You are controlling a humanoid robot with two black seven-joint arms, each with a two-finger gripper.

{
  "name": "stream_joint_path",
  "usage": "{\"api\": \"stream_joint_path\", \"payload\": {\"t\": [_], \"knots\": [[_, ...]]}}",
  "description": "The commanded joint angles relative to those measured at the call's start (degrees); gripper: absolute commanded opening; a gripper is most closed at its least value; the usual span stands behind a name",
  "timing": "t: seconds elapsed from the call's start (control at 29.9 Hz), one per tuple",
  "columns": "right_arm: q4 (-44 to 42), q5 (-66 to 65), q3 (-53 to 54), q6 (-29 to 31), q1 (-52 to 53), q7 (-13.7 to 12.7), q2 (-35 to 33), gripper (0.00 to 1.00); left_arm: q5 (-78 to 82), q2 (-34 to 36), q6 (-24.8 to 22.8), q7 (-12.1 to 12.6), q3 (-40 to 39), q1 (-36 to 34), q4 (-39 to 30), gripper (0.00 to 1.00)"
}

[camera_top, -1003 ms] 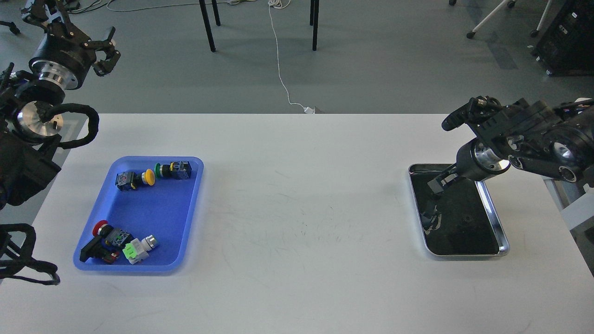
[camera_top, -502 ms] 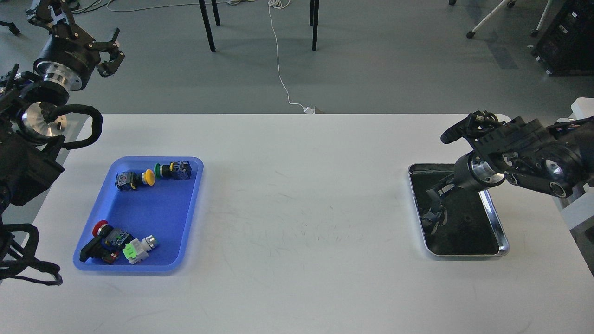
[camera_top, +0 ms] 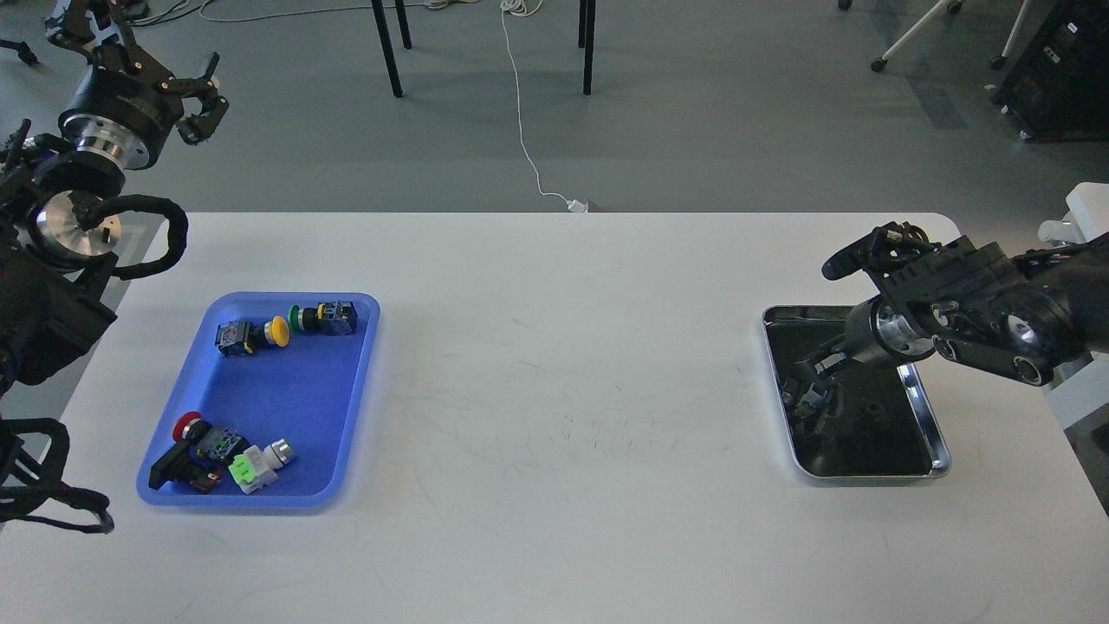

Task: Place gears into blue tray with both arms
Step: 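Lower the right gripper and grasp a small black ring on the metal tray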

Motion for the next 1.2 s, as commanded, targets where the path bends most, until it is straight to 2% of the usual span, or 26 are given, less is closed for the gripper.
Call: {"api": "stream_joint_path", "payload": {"t": [0.0, 0.1, 0.37, 0.6, 0.8, 0.94, 1.17], "knots": [[-0.7, 0.0, 0.1, 0.0, -0.4, -0.1, 0.0, 0.52, 0.0, -0.1, 0.0, 0.0, 0.0, -0.1, 0.0, 0.98], [-0.8, 0.0, 0.1, 0.0, -0.8, -0.5, 0.0, 0.47, 0.0, 0.1, 0.0, 0.0, 0.0, 0.0, 0.0, 0.98], [-2.2, 0.0, 0.7, -0.2, -2.4, -0.9, 0.9, 0.45, 0.0, 0.3, 0.0, 0.0, 0.1, -0.1, 0.0, 0.98], [-2.8, -0.1, 1.0, -0.1, -2.4, -0.8, 1.3, 0.17, 0.0, 0.2, 0.0, 0.0, 0.0, -0.1, 0.0, 0.98], [-2.2, 0.0, 1.1, -0.2, -1.4, -0.7, 0.6, 0.05, 0.0, 0.2, 0.0, 0.0, 0.0, -0.1, 0.0, 0.98], [-1.3, -0.1, 1.1, -1.4, 1.0, -0.7, -0.6, 0.04, 0.0, 0.4, 0.0, 0.0, 0.0, -0.1, 0.0, 0.98], [10.1, 0.4, 4.1, -1.5, 10.8, -0.3, -1.6, 0.04, 0.0, 1.4, 0.0, 0.1, 0.0, -0.1, 0.0, 0.98]]}}
